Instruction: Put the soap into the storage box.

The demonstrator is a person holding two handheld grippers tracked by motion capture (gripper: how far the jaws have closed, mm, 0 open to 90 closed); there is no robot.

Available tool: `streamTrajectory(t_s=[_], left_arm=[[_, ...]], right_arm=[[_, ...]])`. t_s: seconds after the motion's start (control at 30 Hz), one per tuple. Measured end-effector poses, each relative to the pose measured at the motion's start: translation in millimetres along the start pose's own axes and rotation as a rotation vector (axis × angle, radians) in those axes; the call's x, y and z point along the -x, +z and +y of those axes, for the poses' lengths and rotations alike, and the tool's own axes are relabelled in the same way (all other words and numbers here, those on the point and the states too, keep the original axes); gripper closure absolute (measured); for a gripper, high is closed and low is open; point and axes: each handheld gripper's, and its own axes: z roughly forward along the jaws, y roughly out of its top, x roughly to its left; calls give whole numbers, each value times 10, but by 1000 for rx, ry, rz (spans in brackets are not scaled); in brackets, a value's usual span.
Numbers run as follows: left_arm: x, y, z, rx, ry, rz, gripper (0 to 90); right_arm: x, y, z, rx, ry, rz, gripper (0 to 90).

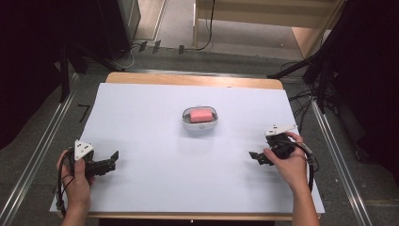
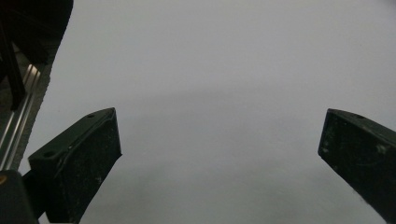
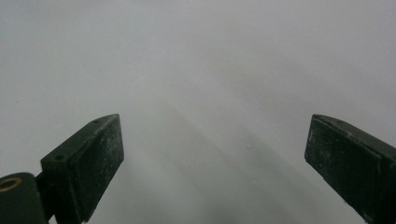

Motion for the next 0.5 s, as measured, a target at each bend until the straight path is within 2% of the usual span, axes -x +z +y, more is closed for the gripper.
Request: streamTrajectory(t_s=[0.17,0.5], left_arm=[[2,1,0,-1,1,1,0],[5,0,0,-2,5,3,0]], right_arm=[[45,-53,-155,34,55,-27,51],[65,-92,-363,90,100,-57,51]])
